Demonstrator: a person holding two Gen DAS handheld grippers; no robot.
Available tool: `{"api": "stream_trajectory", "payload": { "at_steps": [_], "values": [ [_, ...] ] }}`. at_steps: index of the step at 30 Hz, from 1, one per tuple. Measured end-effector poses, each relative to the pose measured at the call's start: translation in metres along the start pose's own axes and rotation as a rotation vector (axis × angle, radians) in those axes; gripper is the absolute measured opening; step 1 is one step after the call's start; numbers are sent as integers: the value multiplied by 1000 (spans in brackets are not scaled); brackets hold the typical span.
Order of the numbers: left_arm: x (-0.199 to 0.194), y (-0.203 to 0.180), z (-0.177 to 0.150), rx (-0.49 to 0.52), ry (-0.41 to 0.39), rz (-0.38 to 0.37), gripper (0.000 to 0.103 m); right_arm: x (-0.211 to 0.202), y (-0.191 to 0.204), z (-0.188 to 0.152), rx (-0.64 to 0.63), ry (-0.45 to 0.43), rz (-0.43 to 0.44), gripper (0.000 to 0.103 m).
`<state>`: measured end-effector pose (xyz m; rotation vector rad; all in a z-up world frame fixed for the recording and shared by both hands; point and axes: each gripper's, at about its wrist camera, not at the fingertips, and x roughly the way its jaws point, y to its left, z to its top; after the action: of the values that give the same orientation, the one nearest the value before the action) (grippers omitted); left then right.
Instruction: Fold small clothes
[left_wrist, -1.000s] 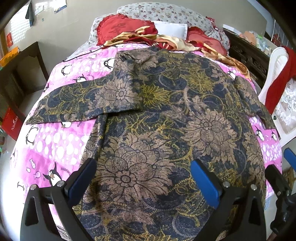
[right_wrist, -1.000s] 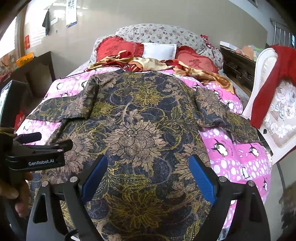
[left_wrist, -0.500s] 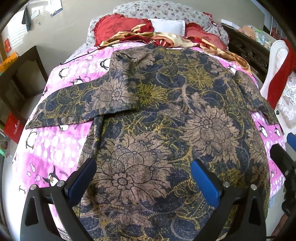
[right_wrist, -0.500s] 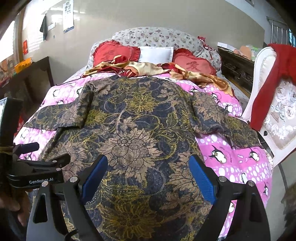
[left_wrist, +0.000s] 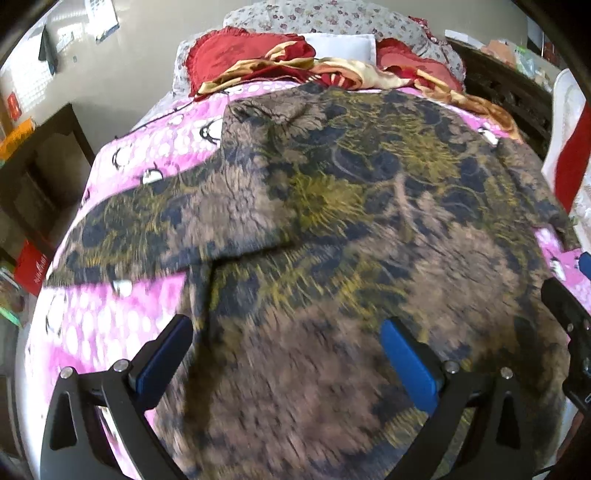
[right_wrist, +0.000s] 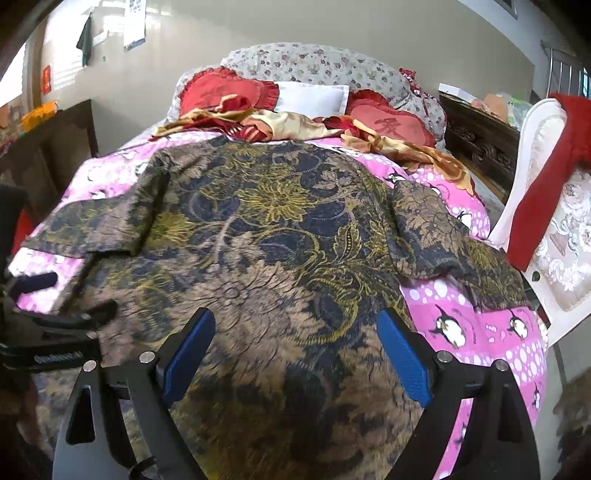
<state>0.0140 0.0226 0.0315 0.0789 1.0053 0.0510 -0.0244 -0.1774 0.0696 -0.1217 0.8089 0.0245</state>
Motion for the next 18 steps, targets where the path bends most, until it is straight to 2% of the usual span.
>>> {"api": "stream_trajectory", "payload": {
  "at_steps": [2, 7, 10, 13, 18],
  "values": [
    [10, 4, 8, -4, 6, 7, 103, 12, -1, 2, 4, 9, -1, 79],
    [43, 10, 20, -16, 10, -30, 103, 51, 0, 4, 51, 29, 23, 79],
    [61, 8, 18, -1, -8, -8, 103, 72, 4, -1, 35, 20, 21, 79],
    [65, 11, 13, -47, -45, -32, 103, 93, 6, -6, 33, 74, 16, 78],
    [67, 11, 8, -62, -67, -33, 103, 102, 4, -10, 47, 96, 24, 81]
  ]
}}
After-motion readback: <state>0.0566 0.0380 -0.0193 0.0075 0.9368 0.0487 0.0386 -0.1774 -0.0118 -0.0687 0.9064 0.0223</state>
